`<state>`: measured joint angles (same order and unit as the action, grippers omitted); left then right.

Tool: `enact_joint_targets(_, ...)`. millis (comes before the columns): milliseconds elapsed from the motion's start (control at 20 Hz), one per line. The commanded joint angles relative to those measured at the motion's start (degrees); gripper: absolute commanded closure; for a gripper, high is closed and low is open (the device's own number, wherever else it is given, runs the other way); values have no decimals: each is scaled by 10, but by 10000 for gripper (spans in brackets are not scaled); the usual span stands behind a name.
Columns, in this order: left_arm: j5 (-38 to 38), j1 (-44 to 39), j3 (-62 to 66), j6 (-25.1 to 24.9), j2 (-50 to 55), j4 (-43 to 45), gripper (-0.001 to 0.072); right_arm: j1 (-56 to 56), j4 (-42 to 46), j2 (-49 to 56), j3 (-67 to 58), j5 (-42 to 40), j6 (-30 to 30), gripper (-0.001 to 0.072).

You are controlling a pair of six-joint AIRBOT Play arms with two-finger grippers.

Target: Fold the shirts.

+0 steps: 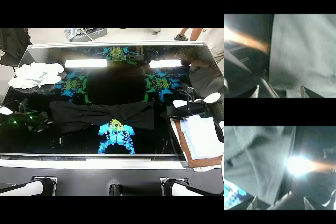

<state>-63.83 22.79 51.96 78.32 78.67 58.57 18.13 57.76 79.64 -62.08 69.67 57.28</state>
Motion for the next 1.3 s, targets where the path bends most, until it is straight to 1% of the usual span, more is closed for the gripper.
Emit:
enact_joint_targets(0,18,-9,-40,-26,5,-46,114,5,13,-2,16,39,-5,13)
enact_joint_targets(200,92,-38,-40,-25,8,-46,122,-6,14,7,23,25,-5,11)
enact_joint_targets(250,106,-46,-40,-22,8,-46,180,-17,14,11,28,16,-5,11)
enact_joint_targets(300,113,-53,-40,-15,8,-47,413,-31,14,19,33,10,-5,10)
enact_joint_targets(350,115,-57,-40,-14,8,-46,594,-49,14,28,37,3,-5,8)
enact_joint_targets(400,114,-58,-40,-14,8,-46,673,-67,14,39,39,-3,-5,7)
enact_joint_targets(500,109,-56,-40,-14,7,-46,674,-94,9,60,40,-18,-5,6)
enact_joint_targets(650,108,-56,-39,-14,2,-46,674,-122,-28,90,40,-32,-3,7)
enact_joint_targets(750,108,-56,-39,-14,-1,-46,674,-143,-29,109,40,-43,15,16)
enact_joint_targets(800,107,-56,-38,-15,-1,-46,674,-151,-29,115,40,-52,24,129)
enact_joint_targets(850,105,-56,-35,-21,-2,-46,674,-156,-28,116,39,-70,25,414)
enact_joint_targets(900,95,-54,-23,-34,-3,-46,675,-155,-29,112,33,-71,26,664)
enact_joint_targets(1000,61,-47,22,-67,-17,-44,677,-150,-25,91,3,-64,14,677)
enact_joint_targets(1050,53,-42,53,-75,-33,-43,678,-145,-24,72,-20,-62,8,678)
enact_joint_targets(1100,54,-36,90,-75,-58,-43,678,-140,-22,46,-52,-64,3,678)
enact_joint_targets(1250,87,-11,225,-69,-138,-40,678,-107,0,-47,-180,-82,3,677)
